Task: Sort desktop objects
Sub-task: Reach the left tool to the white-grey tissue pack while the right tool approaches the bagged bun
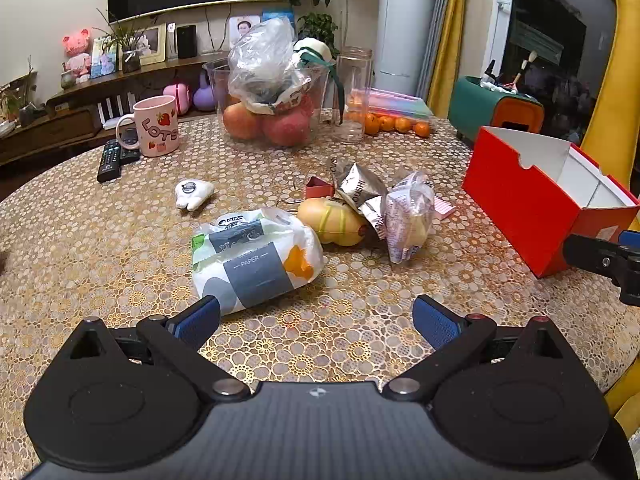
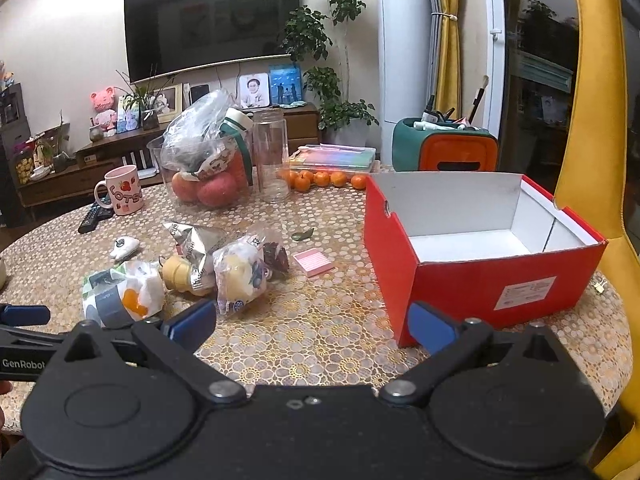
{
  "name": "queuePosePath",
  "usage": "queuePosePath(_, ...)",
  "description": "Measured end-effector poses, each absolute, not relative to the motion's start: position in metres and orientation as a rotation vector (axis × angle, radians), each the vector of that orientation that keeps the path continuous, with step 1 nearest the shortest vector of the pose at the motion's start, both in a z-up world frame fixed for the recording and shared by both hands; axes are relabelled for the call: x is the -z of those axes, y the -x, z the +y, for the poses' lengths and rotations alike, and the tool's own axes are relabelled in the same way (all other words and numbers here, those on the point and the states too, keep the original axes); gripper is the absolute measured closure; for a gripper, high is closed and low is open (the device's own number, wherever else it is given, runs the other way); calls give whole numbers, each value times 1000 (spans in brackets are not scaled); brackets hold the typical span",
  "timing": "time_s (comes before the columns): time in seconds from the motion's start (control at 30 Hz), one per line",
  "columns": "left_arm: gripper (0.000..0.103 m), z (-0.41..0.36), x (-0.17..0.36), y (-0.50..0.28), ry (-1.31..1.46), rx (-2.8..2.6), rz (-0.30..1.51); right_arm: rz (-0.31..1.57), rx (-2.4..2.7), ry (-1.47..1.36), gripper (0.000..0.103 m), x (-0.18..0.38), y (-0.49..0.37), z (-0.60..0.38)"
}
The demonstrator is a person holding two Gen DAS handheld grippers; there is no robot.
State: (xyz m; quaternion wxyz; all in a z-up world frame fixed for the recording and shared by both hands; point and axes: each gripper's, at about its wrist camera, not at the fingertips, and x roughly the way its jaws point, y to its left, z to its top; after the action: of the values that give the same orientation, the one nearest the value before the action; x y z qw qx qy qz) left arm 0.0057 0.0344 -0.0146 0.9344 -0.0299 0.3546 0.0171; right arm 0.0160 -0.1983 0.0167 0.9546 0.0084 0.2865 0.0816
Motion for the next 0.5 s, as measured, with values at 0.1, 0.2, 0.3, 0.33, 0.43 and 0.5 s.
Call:
queuePosePath(0.1, 0, 38, 18, -11, 63, -41, 726, 588, -170, -10, 1, -14, -22, -195)
queuePosePath(0.2, 0, 42, 23, -18, 61, -44, 731, 593, -174, -1, 1, -12, -28, -192)
queuePosePath(0.3, 0, 46, 27, -24, 61, -47, 736, 601, -178, 7, 1, -8, -36, -188)
queuePosePath(0.33, 0, 47, 28, -26, 61, -49, 736, 604, -178, 10, 1, -7, -40, -186)
queuePosePath(0.43, 0, 52, 29, -34, 61, -62, 733, 606, -184, 17, 1, -5, -48, -182)
queuePosePath(0.5, 0, 57, 31, -40, 66, -70, 736, 604, -189, 23, 1, -5, -54, -179)
